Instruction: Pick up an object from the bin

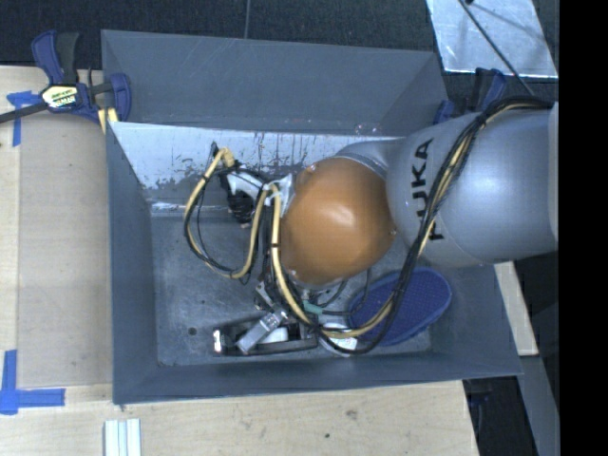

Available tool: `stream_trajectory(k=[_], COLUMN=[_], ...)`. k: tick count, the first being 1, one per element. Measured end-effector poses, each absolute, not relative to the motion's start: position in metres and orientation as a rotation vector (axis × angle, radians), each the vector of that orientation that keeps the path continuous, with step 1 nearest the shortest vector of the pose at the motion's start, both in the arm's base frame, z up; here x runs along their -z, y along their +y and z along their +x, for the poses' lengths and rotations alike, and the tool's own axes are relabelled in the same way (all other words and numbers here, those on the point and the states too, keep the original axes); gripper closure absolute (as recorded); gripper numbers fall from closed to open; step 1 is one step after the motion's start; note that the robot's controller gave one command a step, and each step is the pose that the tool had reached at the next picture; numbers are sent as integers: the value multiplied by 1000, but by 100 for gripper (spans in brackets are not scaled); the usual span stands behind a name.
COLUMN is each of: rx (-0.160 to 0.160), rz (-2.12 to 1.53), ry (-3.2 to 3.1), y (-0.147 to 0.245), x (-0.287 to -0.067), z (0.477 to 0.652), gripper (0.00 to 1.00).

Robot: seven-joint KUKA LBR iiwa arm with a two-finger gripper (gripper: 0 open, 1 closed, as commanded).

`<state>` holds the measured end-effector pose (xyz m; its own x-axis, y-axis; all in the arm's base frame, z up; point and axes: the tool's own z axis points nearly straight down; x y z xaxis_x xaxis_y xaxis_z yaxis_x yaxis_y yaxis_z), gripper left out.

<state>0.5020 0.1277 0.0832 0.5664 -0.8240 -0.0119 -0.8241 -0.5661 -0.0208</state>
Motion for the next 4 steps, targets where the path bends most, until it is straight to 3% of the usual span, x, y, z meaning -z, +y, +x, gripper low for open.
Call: stream_trajectory(k=[1,2,4], rx=[5,1,-4], rz=[-3038,-3043,-3024], ry=[745,749,855], y=[126,125,130], x=[-76,-76,-73], z=[489,489,494], gripper=[0,100,100])
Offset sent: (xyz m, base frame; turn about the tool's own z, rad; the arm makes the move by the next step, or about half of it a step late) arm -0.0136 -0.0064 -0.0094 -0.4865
